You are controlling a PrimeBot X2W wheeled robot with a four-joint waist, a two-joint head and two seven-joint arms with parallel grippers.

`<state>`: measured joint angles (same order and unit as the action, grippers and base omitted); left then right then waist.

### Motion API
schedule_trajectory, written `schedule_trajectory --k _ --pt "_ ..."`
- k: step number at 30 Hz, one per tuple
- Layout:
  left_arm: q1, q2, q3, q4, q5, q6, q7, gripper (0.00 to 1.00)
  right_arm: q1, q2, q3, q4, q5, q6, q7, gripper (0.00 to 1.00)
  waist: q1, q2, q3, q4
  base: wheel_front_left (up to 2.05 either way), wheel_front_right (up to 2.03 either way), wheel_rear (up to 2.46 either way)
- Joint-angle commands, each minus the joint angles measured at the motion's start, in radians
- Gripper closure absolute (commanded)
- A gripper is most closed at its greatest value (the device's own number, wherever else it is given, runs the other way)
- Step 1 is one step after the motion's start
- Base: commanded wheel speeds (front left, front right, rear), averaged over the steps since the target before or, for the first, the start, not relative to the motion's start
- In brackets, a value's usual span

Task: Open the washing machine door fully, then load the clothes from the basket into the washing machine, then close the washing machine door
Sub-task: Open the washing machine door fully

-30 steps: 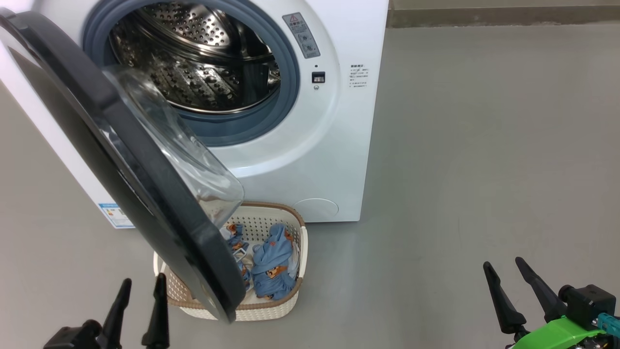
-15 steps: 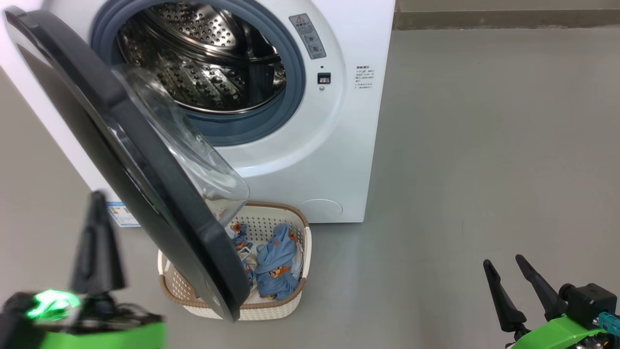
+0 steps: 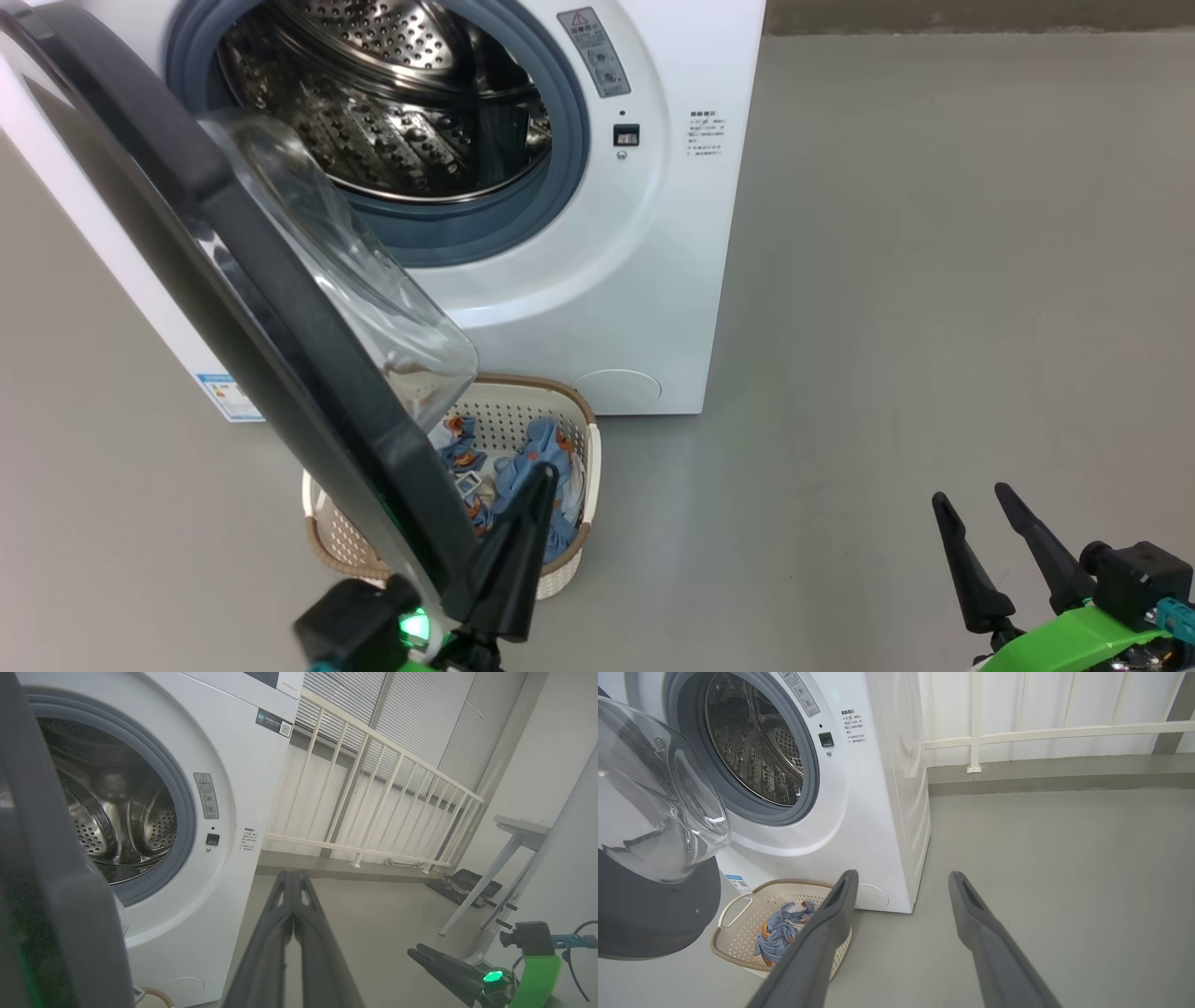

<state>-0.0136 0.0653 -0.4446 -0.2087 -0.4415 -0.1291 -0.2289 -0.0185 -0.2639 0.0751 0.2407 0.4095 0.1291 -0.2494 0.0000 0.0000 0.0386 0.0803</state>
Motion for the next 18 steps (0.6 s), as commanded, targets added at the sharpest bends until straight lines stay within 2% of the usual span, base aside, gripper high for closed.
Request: schedule_trajectory --k 1,9,18 --pt "-0.059 0.006 0.016 0.021 -0.017 -0.002 -0.005 1.00 -0.010 -0.013 0.019 -0.026 0.000 0.002 -0.012 0.00 0.0000 0.0000 0.003 0.000 0.00 0.00 0.00" --pt "-0.131 -0.003 0.032 0.229 -0.085 -0.002 -0.026 1.00 -0.023 -0.008 0.028 -0.028 -0.003 0.002 -0.012 0.00 0.0000 0.0000 0.018 0.000 0.00 0.00 0.00" --pt "-0.153 -0.010 0.092 0.313 -0.100 -0.002 -0.032 1.00 -0.022 -0.007 0.032 -0.029 -0.003 0.002 -0.012 0.00 0.0000 0.0000 0.018 0.002 0.00 0.00 0.00"
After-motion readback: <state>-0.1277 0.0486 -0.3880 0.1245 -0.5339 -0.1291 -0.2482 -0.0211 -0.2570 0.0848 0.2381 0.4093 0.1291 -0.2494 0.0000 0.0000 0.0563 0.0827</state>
